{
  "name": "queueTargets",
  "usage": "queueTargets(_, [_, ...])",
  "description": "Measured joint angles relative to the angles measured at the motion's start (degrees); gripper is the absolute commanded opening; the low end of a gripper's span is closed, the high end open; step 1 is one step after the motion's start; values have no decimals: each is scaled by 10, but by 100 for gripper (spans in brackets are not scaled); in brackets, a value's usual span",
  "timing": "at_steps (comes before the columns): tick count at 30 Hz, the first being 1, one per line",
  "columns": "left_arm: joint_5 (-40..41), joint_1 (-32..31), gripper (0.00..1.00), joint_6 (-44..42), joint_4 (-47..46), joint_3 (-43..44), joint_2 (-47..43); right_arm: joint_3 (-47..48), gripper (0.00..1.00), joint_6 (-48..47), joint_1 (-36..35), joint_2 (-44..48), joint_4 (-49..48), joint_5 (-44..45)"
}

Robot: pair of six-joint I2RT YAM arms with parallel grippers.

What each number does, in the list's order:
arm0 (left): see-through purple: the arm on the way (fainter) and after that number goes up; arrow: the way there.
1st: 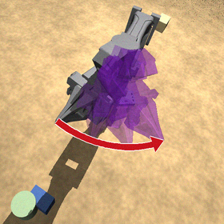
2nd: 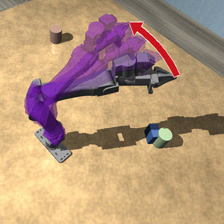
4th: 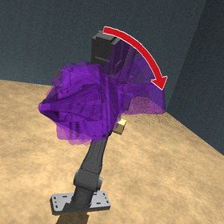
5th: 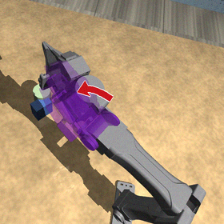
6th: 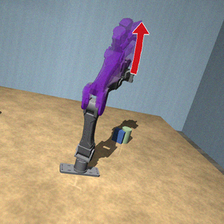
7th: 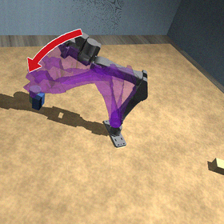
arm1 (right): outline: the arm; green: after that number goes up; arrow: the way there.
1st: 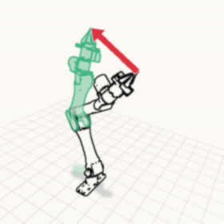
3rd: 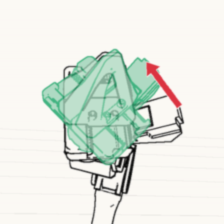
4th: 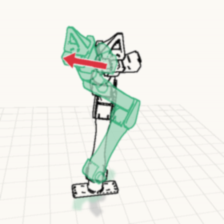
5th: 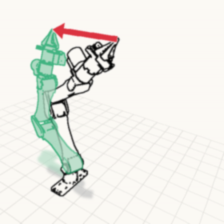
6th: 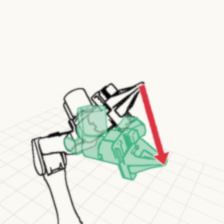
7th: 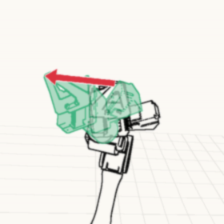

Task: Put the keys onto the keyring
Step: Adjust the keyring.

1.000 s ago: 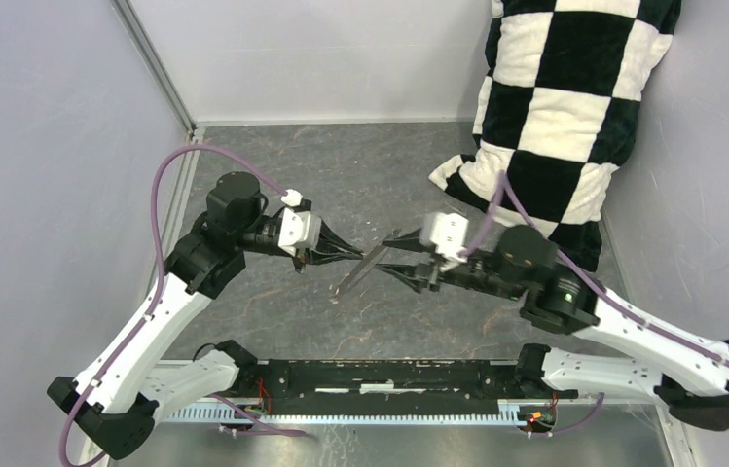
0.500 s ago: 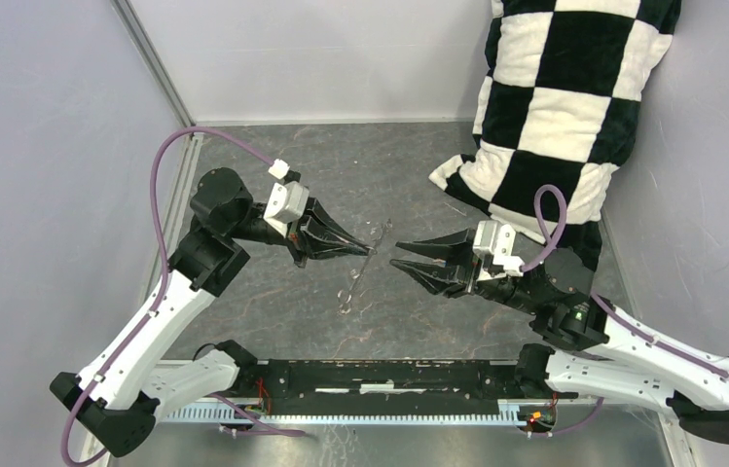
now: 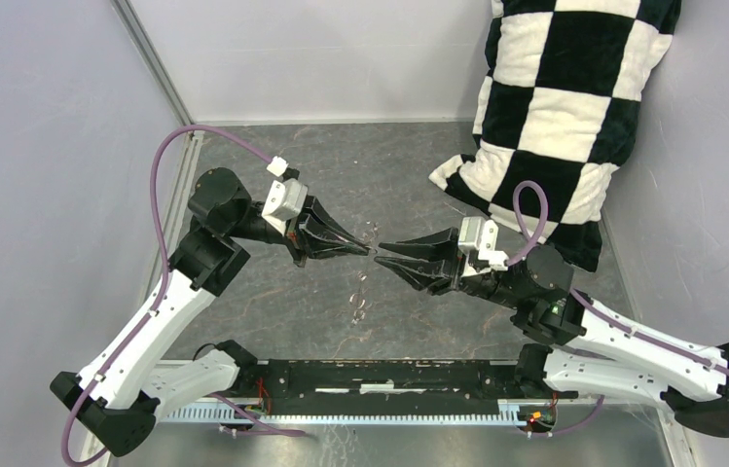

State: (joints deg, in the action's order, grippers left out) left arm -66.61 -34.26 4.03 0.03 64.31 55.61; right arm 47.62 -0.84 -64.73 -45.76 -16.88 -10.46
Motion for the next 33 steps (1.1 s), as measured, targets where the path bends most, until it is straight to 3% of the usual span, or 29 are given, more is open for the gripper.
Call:
queueTargets(4, [0, 0, 2, 0, 0, 0, 0, -3, 27, 9, 0, -6, -14, 0])
queueTargets(14, [-5, 0, 3, -9, 5, 0, 0, -5, 0, 21, 0, -16, -19, 2])
queueTargets(16, [-10, 0, 17, -26, 16, 0, -2, -5, 0, 20, 0, -16, -16, 3])
queueTargets(19, [-10, 0, 30, -85, 70, 6, -4, -5, 0, 17, 0, -17, 2, 4])
queueTargets(22, [6, 0, 34, -167, 163, 25, -2, 19, 0, -1, 0, -32, 61, 5])
queueTargets(27, [55, 0, 28, -281, 286, 62, 10, 96, 0, -41, 0, -75, 192, 12])
queueTargets(33, [100, 0, 20, -356, 363, 64, 16, 137, 0, -73, 0, -100, 289, 16])
